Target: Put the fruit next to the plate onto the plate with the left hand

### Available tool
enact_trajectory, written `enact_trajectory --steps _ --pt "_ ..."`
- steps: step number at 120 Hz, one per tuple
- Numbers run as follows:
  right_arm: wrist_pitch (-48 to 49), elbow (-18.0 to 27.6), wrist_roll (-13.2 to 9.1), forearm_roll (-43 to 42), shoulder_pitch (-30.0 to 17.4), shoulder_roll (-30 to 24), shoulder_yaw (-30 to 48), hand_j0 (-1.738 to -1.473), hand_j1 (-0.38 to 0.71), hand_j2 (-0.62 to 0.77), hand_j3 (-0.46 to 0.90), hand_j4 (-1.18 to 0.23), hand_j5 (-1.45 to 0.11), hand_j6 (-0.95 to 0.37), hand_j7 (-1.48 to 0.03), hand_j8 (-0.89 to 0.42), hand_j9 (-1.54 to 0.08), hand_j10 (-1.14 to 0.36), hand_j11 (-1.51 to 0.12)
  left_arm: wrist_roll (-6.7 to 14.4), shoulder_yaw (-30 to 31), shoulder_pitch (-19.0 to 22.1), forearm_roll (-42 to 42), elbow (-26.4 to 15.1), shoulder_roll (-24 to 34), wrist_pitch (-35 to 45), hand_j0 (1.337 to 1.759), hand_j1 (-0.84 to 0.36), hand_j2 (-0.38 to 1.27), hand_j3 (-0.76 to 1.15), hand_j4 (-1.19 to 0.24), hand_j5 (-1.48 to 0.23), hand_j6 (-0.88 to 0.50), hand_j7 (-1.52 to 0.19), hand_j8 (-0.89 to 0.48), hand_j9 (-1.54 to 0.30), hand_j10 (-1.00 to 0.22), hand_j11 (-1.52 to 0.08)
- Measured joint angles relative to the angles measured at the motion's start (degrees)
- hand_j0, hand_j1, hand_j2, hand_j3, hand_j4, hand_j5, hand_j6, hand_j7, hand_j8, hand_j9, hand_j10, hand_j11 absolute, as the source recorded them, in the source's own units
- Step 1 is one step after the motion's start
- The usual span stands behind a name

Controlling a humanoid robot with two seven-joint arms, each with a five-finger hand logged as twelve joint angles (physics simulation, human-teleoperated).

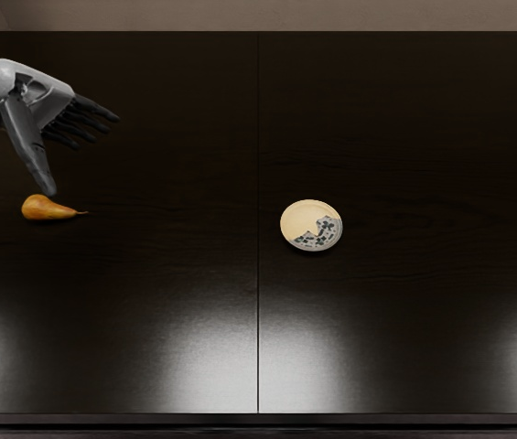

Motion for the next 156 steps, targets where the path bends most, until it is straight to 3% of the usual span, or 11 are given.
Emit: enact_trajectory --steps 50,72,99,113,122,139,156 --pt "0.0 -0.1 -0.1 0.2 -0.5 0.0 -1.1 -1.658 -0.34 0.0 0.0 -0.01 -0.01 -0.01 -0.01 -0.01 -0.01 -0.01 -0.01 0.1 -0.5 0.4 1.1 0.7 -0.7 0.0 1.658 0.34 0.0 0.0 -0.01 -0.01 -0.01 -0.01 -0.01 -0.01 -0.01 -0.01" --pt "0.0 -0.2 -0.2 0.2 -0.5 0.0 -1.1 -1.658 -0.34 0.0 0.0 -0.01 -0.01 -0.01 -0.01 -0.01 -0.01 -0.01 -0.01 -0.2 4.6 -0.3 1.3 0.6 -8.9 0.3 1.658 0.34 0.0 0.0 -0.01 -0.01 -0.01 -0.01 -0.01 -0.01 -0.01 -0.01" --pt "0.0 -0.2 -0.2 0.2 -0.5 0.0 -1.1 -1.658 -0.34 0.0 0.0 -0.01 -0.01 -0.01 -0.01 -0.01 -0.01 -0.01 -0.01 -0.4 12.5 -0.3 3.0 -7.4 -19.4 31.9 1.658 0.34 0.0 0.0 -0.01 -0.01 -0.01 -0.01 -0.01 -0.01 -0.01 -0.01" --pt "0.0 -0.2 -0.2 0.2 -0.5 0.0 -1.1 -1.658 -0.34 0.0 0.0 -0.01 -0.01 -0.01 -0.01 -0.01 -0.01 -0.01 -0.01 -0.5 16.1 0.1 7.5 -9.5 -19.9 38.2 1.658 0.34 0.0 0.0 -0.01 -0.01 -0.01 -0.01 -0.01 -0.01 -0.01 -0.01" --pt "0.0 -0.2 -0.2 0.2 -0.5 0.0 -1.1 -1.658 -0.34 0.0 0.0 -0.01 -0.01 -0.01 -0.01 -0.01 -0.01 -0.01 -0.01 -0.5 18.3 2.6 8.7 -9.9 -20.0 39.5 1.658 0.34 0.0 0.0 -0.01 -0.01 -0.01 -0.01 -0.01 -0.01 -0.01 -0.01" --pt "0.0 -0.2 -0.2 0.2 -0.5 0.0 -1.1 -1.658 -0.34 0.0 0.0 -0.01 -0.01 -0.01 -0.01 -0.01 -0.01 -0.01 -0.01 -6.7 22.3 3.0 9.5 -10.1 -20.9 40.6 1.658 0.34 0.0 0.0 -0.01 -0.01 -0.01 -0.01 -0.01 -0.01 -0.01 -0.01" --pt "0.0 -0.2 -0.2 0.2 -0.5 0.0 -1.1 -1.658 -0.34 0.0 0.0 -0.01 -0.01 -0.01 -0.01 -0.01 -0.01 -0.01 -0.01 -9.1 22.4 6.5 9.7 -9.8 -23.7 41.2 1.658 0.34 0.0 0.0 -0.01 -0.01 -0.01 -0.01 -0.01 -0.01 -0.01 -0.01"
